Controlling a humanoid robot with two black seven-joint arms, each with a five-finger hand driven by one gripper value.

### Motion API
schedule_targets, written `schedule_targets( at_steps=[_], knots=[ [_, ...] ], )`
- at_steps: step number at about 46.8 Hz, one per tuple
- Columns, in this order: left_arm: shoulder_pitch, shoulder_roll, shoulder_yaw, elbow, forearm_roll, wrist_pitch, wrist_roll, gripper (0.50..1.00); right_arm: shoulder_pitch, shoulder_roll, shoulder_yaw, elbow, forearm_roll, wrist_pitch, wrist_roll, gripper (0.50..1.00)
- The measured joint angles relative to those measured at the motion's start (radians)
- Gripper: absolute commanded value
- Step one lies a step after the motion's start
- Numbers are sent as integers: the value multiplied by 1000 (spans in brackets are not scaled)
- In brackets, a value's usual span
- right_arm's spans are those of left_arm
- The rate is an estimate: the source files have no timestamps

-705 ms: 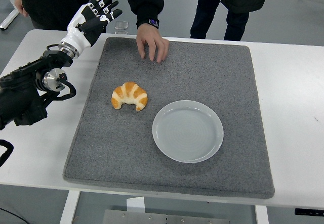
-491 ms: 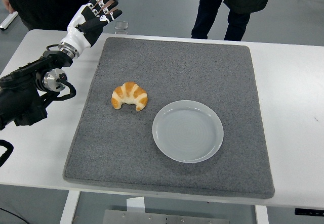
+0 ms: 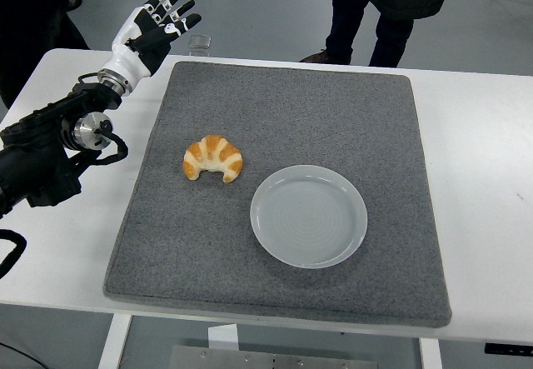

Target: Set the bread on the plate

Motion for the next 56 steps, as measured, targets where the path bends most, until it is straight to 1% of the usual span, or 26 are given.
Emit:
schedule_targets(
  at_steps=[23,42,46,49,53,56],
  knots=[
    [-2,1,0,-1,-3,-4,1,994,0,0,0,0,0,0,0,952],
    [-1,17,3,-7,2,-12,2,992,0,0,1,0,0,0,0,952],
    [-13,17,10,-7,4,1,4,990,0,0,1,0,0,0,0,952],
    [-39,24,19,-9,5,20,9,990,0,0,0,0,0,0,0,952],
    [-79,51,64,-38,6,81,32,986,0,0,0,0,0,0,0,952],
    [-117,78,131,-93,6,142,84,984,0,0,0,0,0,0,0,952]
  ],
)
